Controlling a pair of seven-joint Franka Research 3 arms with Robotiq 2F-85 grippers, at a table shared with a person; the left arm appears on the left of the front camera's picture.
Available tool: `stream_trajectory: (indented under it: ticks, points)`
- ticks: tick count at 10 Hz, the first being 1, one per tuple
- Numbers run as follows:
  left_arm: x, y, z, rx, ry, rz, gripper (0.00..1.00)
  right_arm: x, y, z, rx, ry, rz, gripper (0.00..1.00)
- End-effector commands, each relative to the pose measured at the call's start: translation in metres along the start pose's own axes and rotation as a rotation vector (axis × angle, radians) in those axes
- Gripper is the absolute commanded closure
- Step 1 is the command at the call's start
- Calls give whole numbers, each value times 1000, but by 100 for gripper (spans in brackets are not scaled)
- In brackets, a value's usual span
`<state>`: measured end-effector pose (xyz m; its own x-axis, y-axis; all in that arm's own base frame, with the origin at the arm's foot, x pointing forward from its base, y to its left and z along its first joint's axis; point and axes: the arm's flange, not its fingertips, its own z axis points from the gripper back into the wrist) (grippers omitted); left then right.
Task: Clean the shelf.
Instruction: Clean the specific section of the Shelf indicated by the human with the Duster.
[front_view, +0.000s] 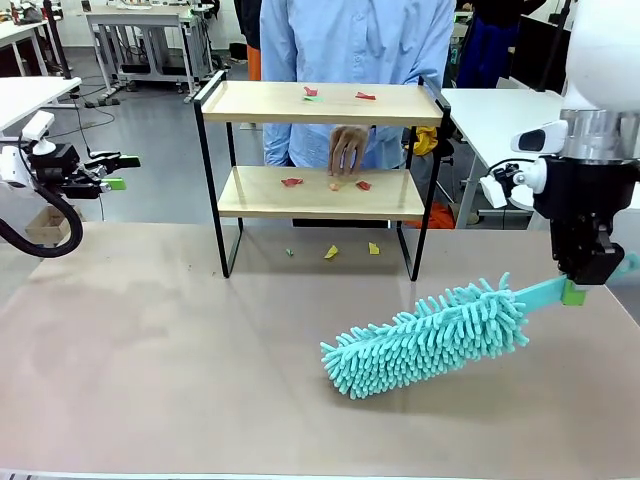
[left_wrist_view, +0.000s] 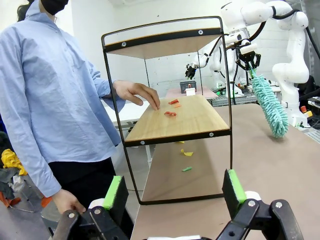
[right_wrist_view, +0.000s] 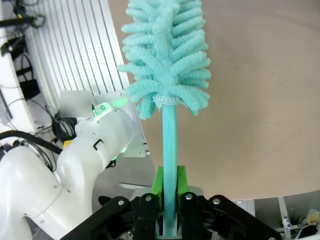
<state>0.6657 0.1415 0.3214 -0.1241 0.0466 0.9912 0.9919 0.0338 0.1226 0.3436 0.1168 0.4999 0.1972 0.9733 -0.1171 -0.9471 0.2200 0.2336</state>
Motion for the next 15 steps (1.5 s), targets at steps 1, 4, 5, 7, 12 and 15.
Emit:
stream_trajectory:
  ticks: [1,4,5,7,12,15]
  points:
    - [2,-3,-2,1,-2,-15,0,26,24,20,-69,-115,-115,87]
    - [2,-3,-2,1,-2,-15,0,73,69,34,-146,-243,-261,87]
    - [2,-3,-2,1,-2,-15,0,89,82,40,-172,-322,-319,87]
    - [2,-3,-2,1,-2,-15,0,124,99,44,-142,-431,-516,87]
    - [2,-3,-2,1,-2,-15,0,151,105,52,-167,-522,-629,87]
    - [2,-3,-2,1,-2,-15,0,151,105,52,-167,-522,-629,87]
